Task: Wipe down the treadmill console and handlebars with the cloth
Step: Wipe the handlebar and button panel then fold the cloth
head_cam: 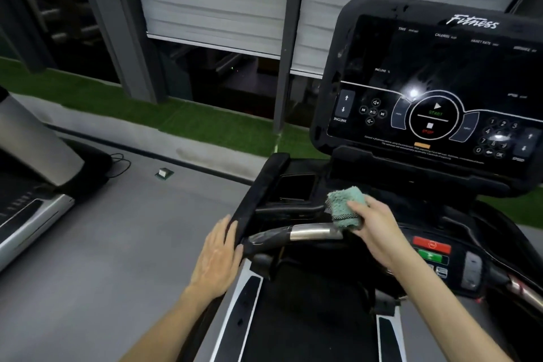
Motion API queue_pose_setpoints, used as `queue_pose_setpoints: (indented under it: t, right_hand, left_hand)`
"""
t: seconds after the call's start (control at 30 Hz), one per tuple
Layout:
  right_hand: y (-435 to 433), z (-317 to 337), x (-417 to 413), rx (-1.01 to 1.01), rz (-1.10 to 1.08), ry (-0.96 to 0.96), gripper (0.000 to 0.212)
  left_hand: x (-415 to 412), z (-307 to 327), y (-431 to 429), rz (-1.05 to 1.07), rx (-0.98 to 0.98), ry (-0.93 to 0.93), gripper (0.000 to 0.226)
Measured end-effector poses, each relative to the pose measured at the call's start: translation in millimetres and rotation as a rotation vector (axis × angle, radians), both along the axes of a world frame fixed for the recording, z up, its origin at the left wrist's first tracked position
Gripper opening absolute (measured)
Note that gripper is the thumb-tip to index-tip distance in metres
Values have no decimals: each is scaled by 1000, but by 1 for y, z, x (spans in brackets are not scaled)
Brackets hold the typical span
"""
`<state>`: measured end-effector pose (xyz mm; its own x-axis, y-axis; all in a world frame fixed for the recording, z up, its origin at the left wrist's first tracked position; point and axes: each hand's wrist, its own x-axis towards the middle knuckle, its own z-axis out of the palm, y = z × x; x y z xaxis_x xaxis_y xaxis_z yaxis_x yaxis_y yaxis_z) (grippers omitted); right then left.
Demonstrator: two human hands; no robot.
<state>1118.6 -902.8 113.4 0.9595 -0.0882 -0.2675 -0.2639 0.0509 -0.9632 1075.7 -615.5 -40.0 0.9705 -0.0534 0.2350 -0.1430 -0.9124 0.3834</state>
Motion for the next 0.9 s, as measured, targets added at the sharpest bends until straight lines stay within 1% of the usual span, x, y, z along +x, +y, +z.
queue_pose_setpoints:
  t: [0.03,0.07,0.13,0.2,0.27,0.3,0.37,0.57,0.63,0.67,0.77,0.83,0.9]
  right_hand:
    - [-2,0,2,-184,4,-87,24]
    - [-5,0,2,-418,17,-198,27]
    - [-12,-7,0,-848,95,-401,37]
    - [-15,-22,-4,-1145,236,-472,42]
    - [-13,-39,-9,-1441,366,-476,42]
    - [-11,-47,-11,-1544,411,-468,46]
    - [-5,-54,-12,-1624,389,-502,51]
    - [5,-66,-13,-1682,396,-513,57]
    - [19,-71,-18,-1696,445,-570,60]
    - [29,-76,-21,-1694,503,-611,61]
    - [53,-98,-23,-1689,693,-728,53]
    - [55,-101,-22,-1695,698,-737,53]
    - [46,-98,-22,-1689,632,-723,56]
  left_hand:
    - [-6,-12,5,4,28,29,62]
    - [-13,-23,8,-3,51,59,68]
    - [-22,-40,13,-24,95,106,72]
    - [-24,-45,15,-26,122,113,71]
    - [-24,-45,14,-32,121,131,72]
    - [-25,-44,14,-37,116,138,72]
    - [-25,-42,15,-30,102,143,74]
    - [-24,-40,13,-25,114,165,76]
    - [-26,-38,13,-34,104,147,82]
    - [-26,-39,13,-44,89,137,86]
    - [-26,-42,13,-51,43,125,92]
    - [-26,-43,14,-53,42,121,93]
    - [-26,-46,15,-68,33,146,97]
